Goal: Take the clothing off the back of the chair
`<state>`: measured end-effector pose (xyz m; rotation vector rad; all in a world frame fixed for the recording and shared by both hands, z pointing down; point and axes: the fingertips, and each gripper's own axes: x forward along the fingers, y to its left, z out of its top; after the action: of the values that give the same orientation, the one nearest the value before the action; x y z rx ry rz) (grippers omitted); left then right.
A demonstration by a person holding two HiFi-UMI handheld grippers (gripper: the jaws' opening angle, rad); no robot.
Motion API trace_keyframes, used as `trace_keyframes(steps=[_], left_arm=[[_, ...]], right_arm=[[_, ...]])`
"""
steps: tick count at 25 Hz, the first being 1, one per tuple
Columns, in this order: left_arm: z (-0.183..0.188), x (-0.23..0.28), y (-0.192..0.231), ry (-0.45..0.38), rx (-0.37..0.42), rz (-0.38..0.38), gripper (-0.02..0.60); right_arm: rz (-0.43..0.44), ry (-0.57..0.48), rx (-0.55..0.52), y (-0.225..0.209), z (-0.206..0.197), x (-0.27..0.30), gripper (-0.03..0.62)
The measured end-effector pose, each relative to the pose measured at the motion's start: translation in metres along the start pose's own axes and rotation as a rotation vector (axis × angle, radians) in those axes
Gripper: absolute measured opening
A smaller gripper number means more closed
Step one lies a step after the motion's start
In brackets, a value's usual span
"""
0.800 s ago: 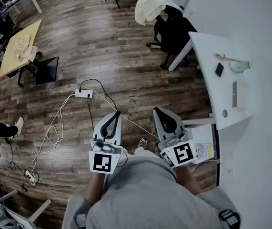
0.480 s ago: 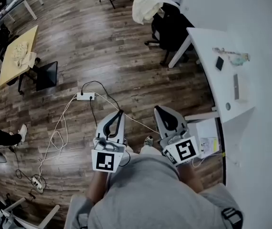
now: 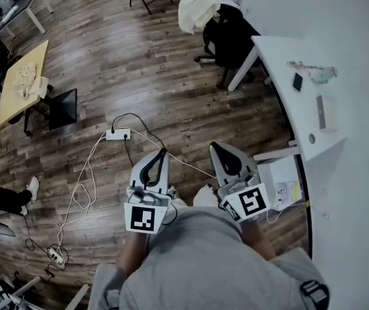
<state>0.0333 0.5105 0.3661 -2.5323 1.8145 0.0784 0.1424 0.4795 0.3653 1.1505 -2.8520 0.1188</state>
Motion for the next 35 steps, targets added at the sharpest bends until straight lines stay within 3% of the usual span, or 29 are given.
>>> trace_keyframes(steps=[9,17,21,24,35], left_arm=[[-0.001,-0.004,0.026,0.002,-0.002,0.021,0.037],[-0.007,0.024,0.041,0.012,0.008,0.061,0.037],[-0.015,0.046,0.062,0.057,0.007,0.134,0.037],[-0.011,0.069,0.075,0.025,0.024,0.154,0.037],[-0.016,0.163,0.103,0.055,0.035,0.178,0.037]], right_arm=[[-0.041,-0.028,0.019,0.002,0.004,0.016,0.034],[-0.007,-0.04,0.018,-0.017,0.002,0.045,0.035],[0.021,-0.033,0.013,-0.032,0.003,0.074,0.035],[0.038,-0.039,0.018,-0.046,0.007,0.097,0.035],[0.059,-0.009,0.03,-0.119,0.011,0.168,0.035]])
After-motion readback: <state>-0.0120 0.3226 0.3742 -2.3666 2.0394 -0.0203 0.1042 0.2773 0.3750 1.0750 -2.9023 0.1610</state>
